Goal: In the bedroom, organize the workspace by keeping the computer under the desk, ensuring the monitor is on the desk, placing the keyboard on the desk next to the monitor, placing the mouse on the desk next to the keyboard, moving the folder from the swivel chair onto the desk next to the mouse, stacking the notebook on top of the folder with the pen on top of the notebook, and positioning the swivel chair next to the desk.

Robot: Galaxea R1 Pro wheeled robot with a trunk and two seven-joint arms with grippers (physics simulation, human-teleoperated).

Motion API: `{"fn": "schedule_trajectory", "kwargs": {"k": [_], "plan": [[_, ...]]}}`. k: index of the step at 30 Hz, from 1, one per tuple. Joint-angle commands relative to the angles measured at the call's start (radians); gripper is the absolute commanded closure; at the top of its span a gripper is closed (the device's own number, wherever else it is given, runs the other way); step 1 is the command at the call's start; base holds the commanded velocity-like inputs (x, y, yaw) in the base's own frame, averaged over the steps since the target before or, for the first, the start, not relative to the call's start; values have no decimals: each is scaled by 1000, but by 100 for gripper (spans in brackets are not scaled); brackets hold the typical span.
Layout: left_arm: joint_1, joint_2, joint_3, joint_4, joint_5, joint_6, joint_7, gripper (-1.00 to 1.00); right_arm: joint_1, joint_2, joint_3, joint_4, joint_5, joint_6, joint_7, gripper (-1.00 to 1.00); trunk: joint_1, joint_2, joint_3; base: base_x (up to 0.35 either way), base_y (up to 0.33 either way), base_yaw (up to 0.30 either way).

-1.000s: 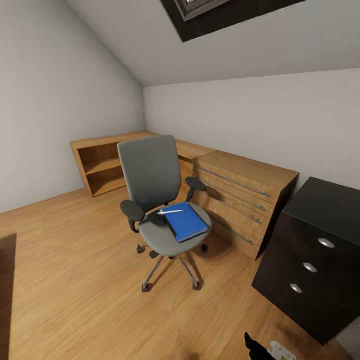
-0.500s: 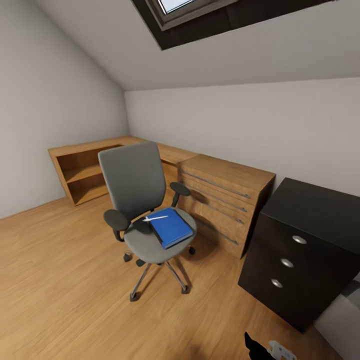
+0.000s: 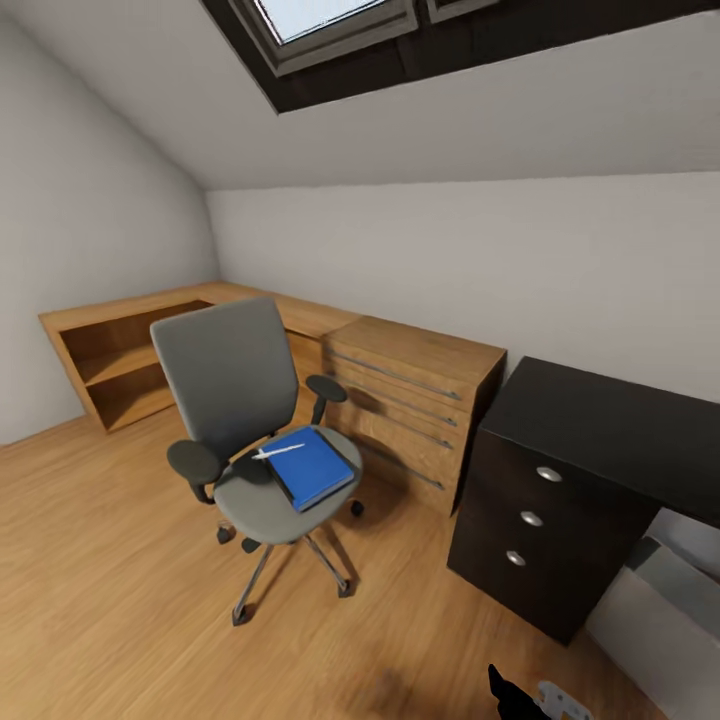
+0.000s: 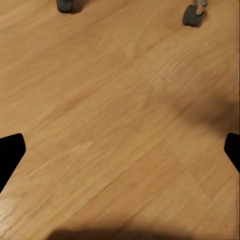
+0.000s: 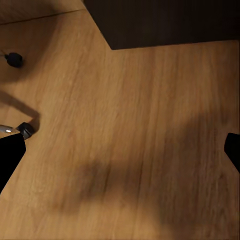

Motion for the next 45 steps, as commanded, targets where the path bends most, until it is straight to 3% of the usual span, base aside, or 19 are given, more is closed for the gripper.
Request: {"fn": "schedule_trajectory", "kwargs": {"k": [1, 25, 34, 45], "plan": [[0, 0, -1, 0, 10, -2, -1, -100, -1, 0, -3, 2, -10, -2, 10, -100, -4, 7, 3, 0, 0, -238], [0, 0, 1, 3, 12, -11, -5, -100, -1, 1, -3, 2, -9, -2, 10, -100, -96, 175, 81, 0, 0, -169], [0, 1, 1, 3, 12, -12, -5, -100, -1, 3, -2, 2, 58, -2, 9, -100, -131, 238, 109, 0, 0, -8], [0, 1, 1, 3, 12, -13, -5, -100, -1, 3, -2, 2, 74, -2, 9, -100, -173, 315, 143, 0, 0, 0]]}}
